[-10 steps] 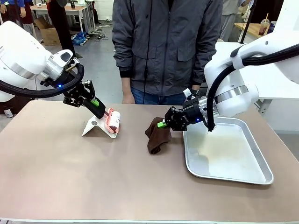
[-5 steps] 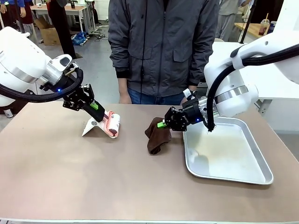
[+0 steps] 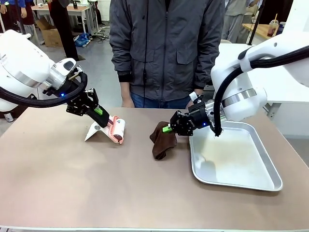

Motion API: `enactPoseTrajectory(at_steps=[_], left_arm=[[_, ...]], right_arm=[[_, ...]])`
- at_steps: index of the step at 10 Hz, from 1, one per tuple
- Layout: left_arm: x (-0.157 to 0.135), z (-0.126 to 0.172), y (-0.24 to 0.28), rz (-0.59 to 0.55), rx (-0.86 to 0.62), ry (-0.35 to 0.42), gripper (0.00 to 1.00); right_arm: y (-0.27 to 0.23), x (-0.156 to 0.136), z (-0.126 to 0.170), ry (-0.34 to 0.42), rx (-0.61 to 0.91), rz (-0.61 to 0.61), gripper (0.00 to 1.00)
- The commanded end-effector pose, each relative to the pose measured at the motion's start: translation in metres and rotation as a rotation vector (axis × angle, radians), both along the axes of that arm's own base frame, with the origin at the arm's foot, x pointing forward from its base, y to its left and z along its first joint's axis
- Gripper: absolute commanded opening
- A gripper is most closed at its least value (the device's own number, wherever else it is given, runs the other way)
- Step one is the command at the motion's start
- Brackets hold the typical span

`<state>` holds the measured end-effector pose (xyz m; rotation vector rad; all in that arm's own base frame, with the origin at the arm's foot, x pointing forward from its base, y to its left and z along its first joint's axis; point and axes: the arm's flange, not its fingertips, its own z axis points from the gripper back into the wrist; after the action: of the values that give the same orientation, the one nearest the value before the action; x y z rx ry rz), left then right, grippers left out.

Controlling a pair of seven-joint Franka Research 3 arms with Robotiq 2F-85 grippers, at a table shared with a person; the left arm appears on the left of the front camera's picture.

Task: Clean the surface of the table.
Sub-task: Return the Lint Roller and towel to their original positions.

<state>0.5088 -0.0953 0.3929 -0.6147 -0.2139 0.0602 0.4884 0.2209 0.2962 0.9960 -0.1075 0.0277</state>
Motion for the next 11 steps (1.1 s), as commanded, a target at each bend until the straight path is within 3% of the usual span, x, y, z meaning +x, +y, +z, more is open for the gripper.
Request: enactPoseTrajectory(at_steps=[1,2,3,4,6,7,8,9,11], left_arm=[[-0.001,-0.010,0.004,-0.007,0.012,-0.013,0.50],[-0.001,-0.010,0.005,-0.006,0.014,-0.015,0.80],[-0.001,-0.009,0.005,-0.001,0.020,-0.016,1.00],[-0.002,-0.007,0.007,0.005,0.020,-0.022,1.00],[-0.003,-0.002,0.013,0.025,0.023,-0.034,1.00],[-0.005,0.000,0.018,0.027,0.028,-0.033,1.00],[-0.011,0.005,0.022,0.030,0.032,-0.036,1.00],[-0.022,0.015,0.026,0.005,-0.028,-0.035,1.00],[-0.054,0.046,0.035,0.036,-0.044,-0.108,1.00]], right_arm=[[-0.001,-0.001,-0.001,0.002,0.006,0.020,0.11],[-0.002,0.000,-0.002,0.006,0.011,0.020,0.62],[-0.002,0.000,-0.003,0.012,0.005,0.026,0.68],[-0.002,0.000,-0.004,0.015,0.006,0.028,1.00],[-0.003,0.000,-0.004,0.020,0.005,0.031,1.00],[-0.003,0.000,-0.004,0.018,0.000,0.033,0.92],[-0.003,0.001,-0.001,0.006,-0.015,0.034,1.00],[0.000,0.000,0.009,-0.006,-0.068,0.052,1.00],[0.009,0.001,0.042,-0.014,-0.247,0.108,1.00]])
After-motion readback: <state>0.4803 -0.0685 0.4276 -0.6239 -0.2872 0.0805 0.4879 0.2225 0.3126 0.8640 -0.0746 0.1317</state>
